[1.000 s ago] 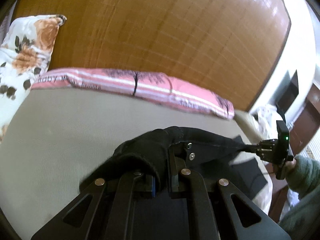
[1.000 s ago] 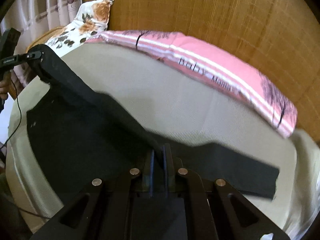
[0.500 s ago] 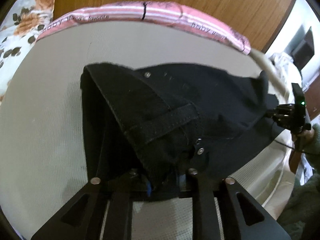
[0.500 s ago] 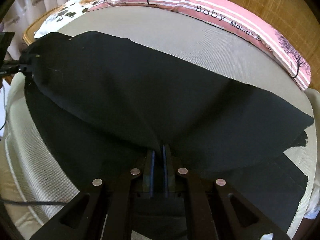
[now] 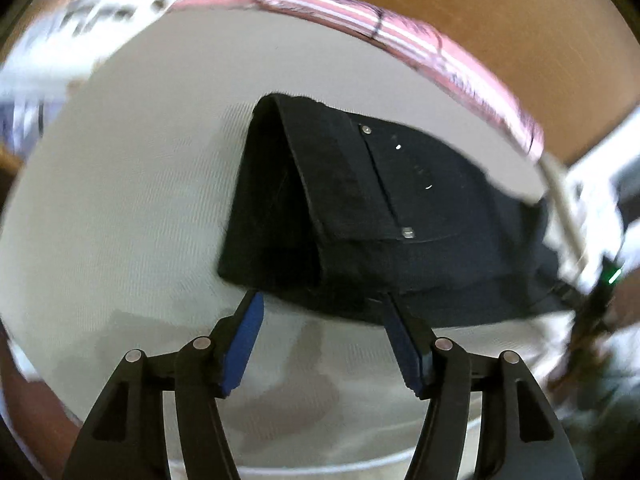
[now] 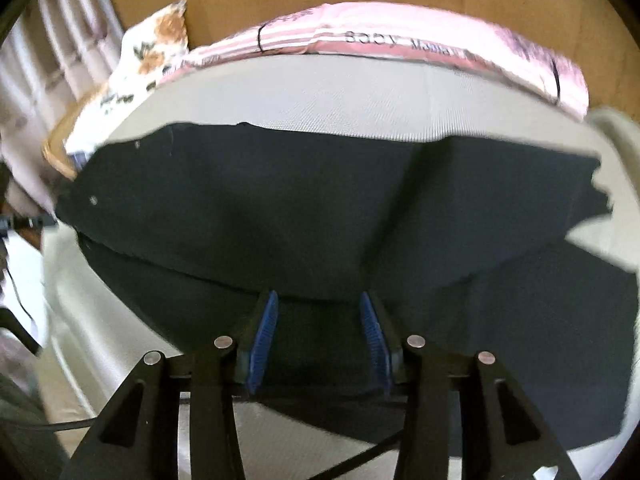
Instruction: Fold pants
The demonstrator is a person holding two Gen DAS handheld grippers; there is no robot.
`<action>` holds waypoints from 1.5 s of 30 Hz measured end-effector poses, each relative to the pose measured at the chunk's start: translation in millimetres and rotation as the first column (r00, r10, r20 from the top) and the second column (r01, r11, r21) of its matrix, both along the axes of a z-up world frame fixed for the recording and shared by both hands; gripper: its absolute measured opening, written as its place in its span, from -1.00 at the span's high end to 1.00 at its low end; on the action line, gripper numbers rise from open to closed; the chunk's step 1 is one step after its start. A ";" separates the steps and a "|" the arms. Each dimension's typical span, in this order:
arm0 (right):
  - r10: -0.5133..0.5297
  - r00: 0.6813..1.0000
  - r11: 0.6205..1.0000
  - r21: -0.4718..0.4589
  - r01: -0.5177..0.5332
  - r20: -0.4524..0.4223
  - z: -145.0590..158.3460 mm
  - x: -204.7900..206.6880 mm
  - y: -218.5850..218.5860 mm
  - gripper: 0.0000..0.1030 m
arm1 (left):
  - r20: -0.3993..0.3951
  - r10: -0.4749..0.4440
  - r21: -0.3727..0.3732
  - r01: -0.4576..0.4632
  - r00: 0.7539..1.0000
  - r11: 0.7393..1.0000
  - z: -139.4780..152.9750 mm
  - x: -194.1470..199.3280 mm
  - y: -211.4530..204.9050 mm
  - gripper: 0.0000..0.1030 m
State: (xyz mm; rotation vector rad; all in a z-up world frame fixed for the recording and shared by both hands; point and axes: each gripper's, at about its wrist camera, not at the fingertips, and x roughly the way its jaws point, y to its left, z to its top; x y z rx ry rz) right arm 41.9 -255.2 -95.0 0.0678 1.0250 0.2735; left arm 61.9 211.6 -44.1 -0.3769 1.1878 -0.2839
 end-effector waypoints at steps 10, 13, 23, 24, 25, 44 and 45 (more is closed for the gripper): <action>-0.129 0.989 0.953 0.268 0.145 -0.074 -14.0 -6.1 -29.4 0.18 | -0.077 0.247 -0.308 -0.259 0.966 0.915 -22.4 -2.7 -10.3 -0.21; -0.168 0.981 0.929 0.316 0.189 -0.094 -20.0 -7.2 -40.0 0.18 | -0.077 0.298 -0.306 -0.307 0.951 0.901 -26.5 6.6 -11.9 -0.21; -0.275 0.949 0.839 0.443 0.316 -0.157 -42.5 12.4 -59.5 0.18 | 0.006 0.312 -0.190 -0.305 0.950 0.933 -25.9 19.5 -16.9 0.54; -0.282 0.946 0.831 0.452 0.324 -0.158 -43.2 15.7 -60.5 0.18 | 0.011 0.311 -0.192 -0.303 0.950 0.933 -24.8 20.1 -17.2 0.54; -0.292 0.943 0.825 0.458 0.332 -0.159 -43.5 18.4 -61.9 0.21 | 0.017 0.307 -0.190 -0.299 0.951 0.935 -23.6 21.6 -17.4 0.54; -0.327 0.943 0.911 0.244 0.333 -0.066 18.8 3.6 -53.7 0.86 | 0.112 0.120 0.109 -0.132 0.986 0.985 -0.3 31.9 -47.5 0.59; -0.327 0.943 0.917 0.220 0.333 -0.066 20.1 -4.1 -48.7 0.86 | 0.116 0.110 0.125 -0.125 0.987 0.984 1.4 31.4 -48.1 0.59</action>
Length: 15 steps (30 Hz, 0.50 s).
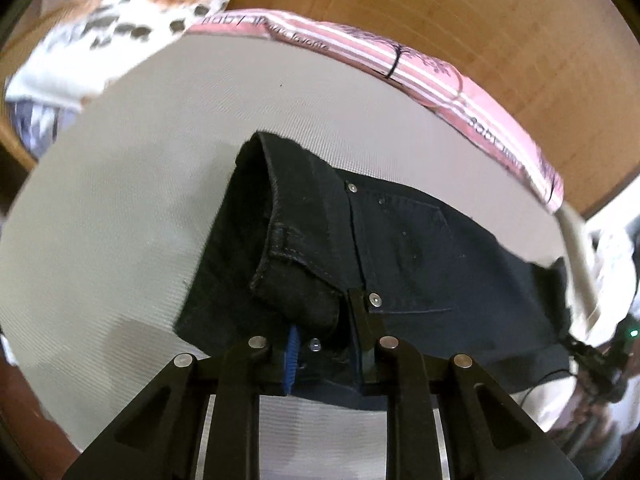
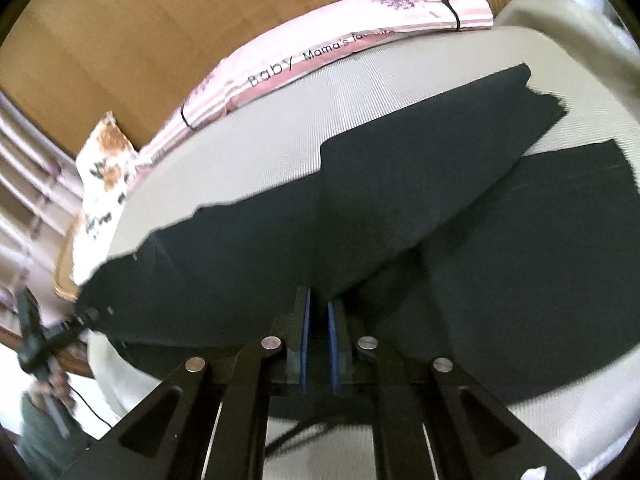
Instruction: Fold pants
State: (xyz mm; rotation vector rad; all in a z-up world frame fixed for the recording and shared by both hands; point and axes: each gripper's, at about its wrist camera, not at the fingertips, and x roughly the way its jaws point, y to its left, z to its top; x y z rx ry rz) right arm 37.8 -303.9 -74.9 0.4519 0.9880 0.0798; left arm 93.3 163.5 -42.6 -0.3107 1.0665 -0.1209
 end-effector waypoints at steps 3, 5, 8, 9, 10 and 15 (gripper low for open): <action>0.007 1.000 0.998 -0.066 -0.008 -0.017 -3.8 -16.2 10.7 0.87 | 0.000 -0.024 0.057 0.024 1.000 0.998 0.6 1.0 -1.4 0.59; -0.003 0.999 0.990 -0.142 -0.004 -0.047 -15.0 -24.6 14.0 0.96 | 0.003 -0.046 0.142 0.046 0.999 0.989 -6.9 2.3 -6.3 0.59; -0.015 0.996 0.998 -0.066 0.009 -0.088 -35.9 -30.2 3.9 0.96 | -0.007 -0.079 0.234 0.078 0.997 0.969 -21.1 3.1 -17.2 0.59; -0.018 0.996 0.999 -0.053 0.013 -0.090 -38.5 -31.1 2.2 0.96 | -0.003 -0.085 0.257 0.083 0.996 0.963 -24.6 1.4 -19.4 0.59; -0.016 0.996 0.999 -0.029 0.013 -0.085 -39.4 -31.5 0.7 0.87 | 0.007 -0.092 0.268 0.087 0.996 0.959 -25.5 -0.6 -21.1 0.59; -0.060 0.996 0.981 0.179 0.072 -0.070 -47.0 -26.5 -18.4 0.35 | 0.024 -0.069 0.222 0.062 0.997 0.973 -26.9 -2.6 -14.1 0.59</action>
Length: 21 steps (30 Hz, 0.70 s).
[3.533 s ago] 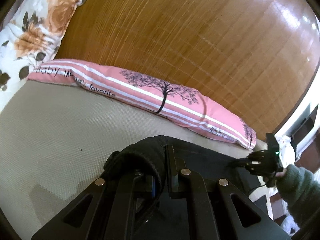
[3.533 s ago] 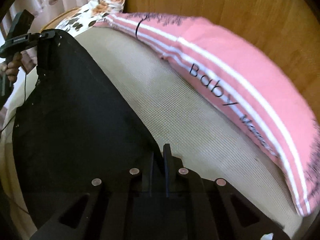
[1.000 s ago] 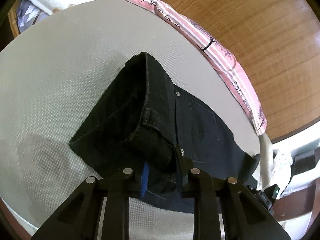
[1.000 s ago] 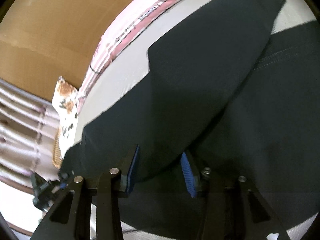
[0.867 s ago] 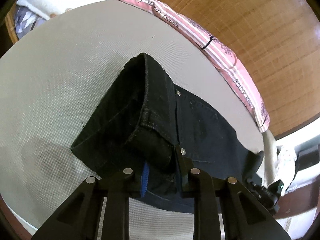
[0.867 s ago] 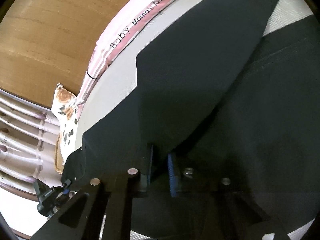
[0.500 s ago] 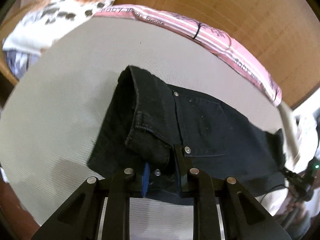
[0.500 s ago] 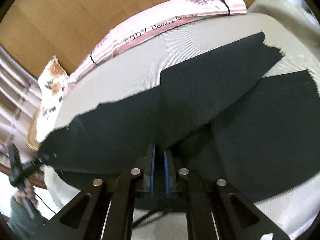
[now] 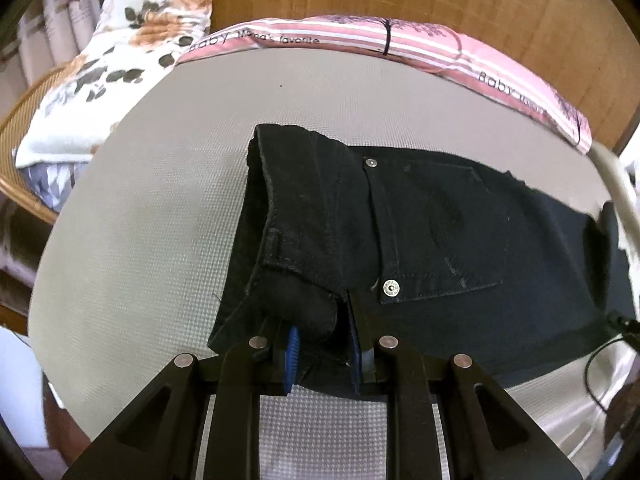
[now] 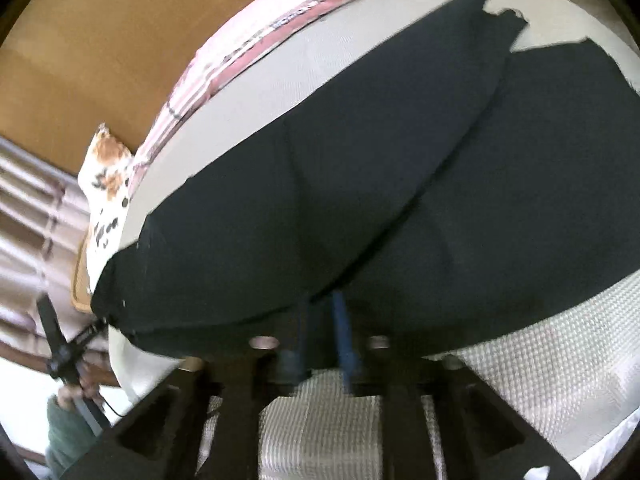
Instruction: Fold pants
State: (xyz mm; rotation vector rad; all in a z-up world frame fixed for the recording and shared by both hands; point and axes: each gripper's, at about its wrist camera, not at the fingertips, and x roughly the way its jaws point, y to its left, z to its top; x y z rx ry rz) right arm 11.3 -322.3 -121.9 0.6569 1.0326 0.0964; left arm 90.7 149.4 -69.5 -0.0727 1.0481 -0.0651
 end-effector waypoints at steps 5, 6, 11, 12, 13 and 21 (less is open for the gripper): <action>-0.073 0.997 0.992 0.102 0.069 0.032 -19.1 9.5 -16.9 0.36 | -0.004 0.018 -0.010 -0.018 1.000 1.000 -1.4 0.3 0.9 0.59; -0.095 0.995 0.988 0.126 0.089 0.042 -21.8 13.4 -22.7 0.39 | -0.005 0.020 -0.008 -0.020 1.000 1.000 -1.0 -0.4 -0.6 0.59; -0.158 0.987 0.964 0.221 0.147 0.034 -35.5 28.3 -38.5 0.87 | -0.010 0.033 -0.012 -0.034 0.999 0.999 -0.7 -0.4 -0.6 0.59; -0.163 0.986 0.961 0.230 0.151 0.034 -34.0 27.2 -38.5 0.90 | -0.008 0.032 -0.012 -0.033 0.999 0.999 0.5 -1.0 -0.7 0.59; -0.161 0.986 0.963 0.225 0.146 0.049 -28.3 23.6 -38.5 0.91 | -0.005 0.031 -0.013 -0.031 1.000 0.999 2.2 -2.0 -0.8 0.59; -0.074 0.991 0.997 0.002 0.074 0.114 31.1 -11.1 -15.9 0.92 | 0.004 0.015 -0.030 -0.015 1.000 0.999 14.3 -3.8 6.2 0.60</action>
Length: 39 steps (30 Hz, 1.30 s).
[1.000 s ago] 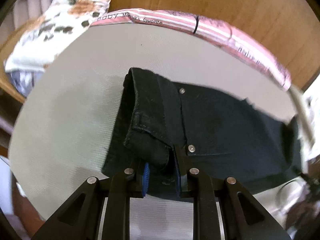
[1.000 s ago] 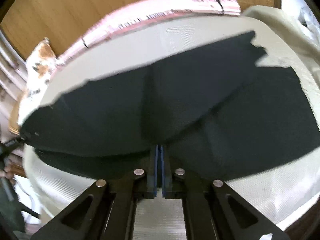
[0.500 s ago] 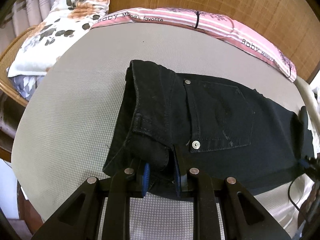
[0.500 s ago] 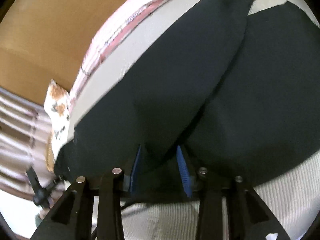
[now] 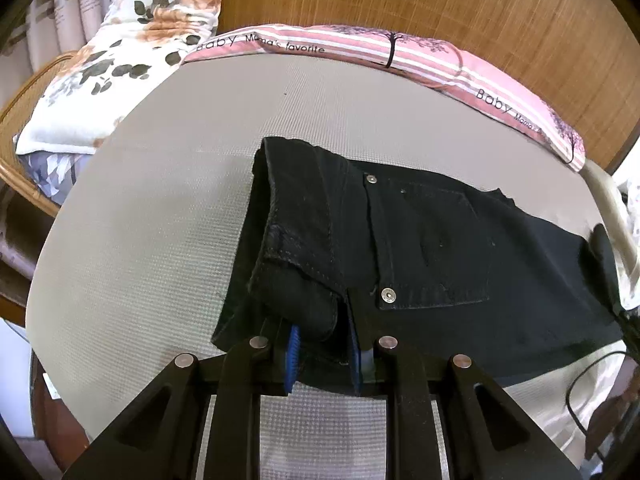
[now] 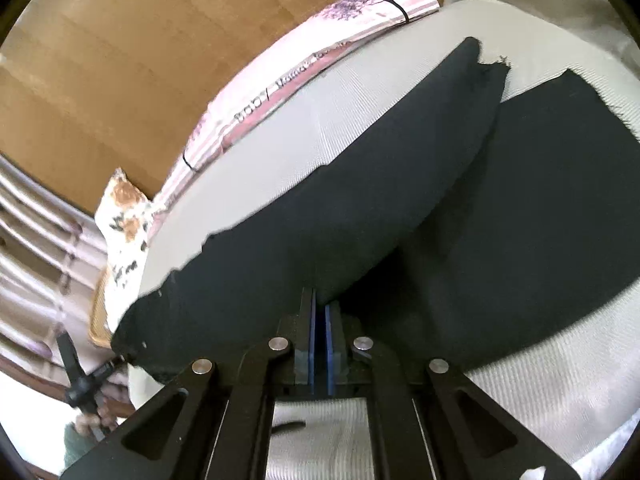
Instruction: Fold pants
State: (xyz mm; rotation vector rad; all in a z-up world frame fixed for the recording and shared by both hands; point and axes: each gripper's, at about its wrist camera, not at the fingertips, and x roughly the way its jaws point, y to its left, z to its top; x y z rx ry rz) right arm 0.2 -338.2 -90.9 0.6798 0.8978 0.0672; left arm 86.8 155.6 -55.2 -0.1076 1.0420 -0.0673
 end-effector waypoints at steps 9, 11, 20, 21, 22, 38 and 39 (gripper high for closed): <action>0.012 0.981 0.992 -0.117 -0.036 -0.193 -43.4 3.9 16.4 0.93 | -0.018 -0.058 0.193 0.061 0.998 0.979 -21.0 -3.1 -23.0 0.60; 0.021 0.980 0.990 -0.130 -0.047 -0.198 -41.8 7.0 17.7 0.91 | -0.015 -0.053 0.217 0.055 0.999 0.975 -24.1 -3.6 -25.8 0.58; 0.012 0.988 1.000 0.005 -0.011 -0.151 -20.7 -4.8 -5.2 0.46 | -0.029 -0.028 0.163 0.033 0.999 0.986 -9.6 -10.2 -22.3 0.30; 0.009 0.990 1.000 0.008 -0.008 -0.141 -15.3 -7.9 -10.0 0.46 | -0.039 -0.019 0.136 0.024 0.999 0.990 -4.8 -12.3 -18.6 0.27; -0.001 0.992 1.000 0.011 0.002 -0.130 -7.5 -13.7 -18.9 0.46 | -0.043 -0.012 0.121 0.017 0.999 0.993 -0.4 -15.1 -16.1 0.23; -0.124 0.989 0.984 0.116 0.133 -0.077 7.2 -29.6 -103.5 0.32 | 0.134 -0.425 0.177 0.400 0.895 0.899 53.3 -66.5 -128.9 0.08; -0.120 0.990 0.985 0.117 0.129 -0.077 6.4 -27.6 -102.9 0.32 | 0.135 -0.464 0.165 0.442 0.875 0.882 49.6 -65.8 -144.9 0.08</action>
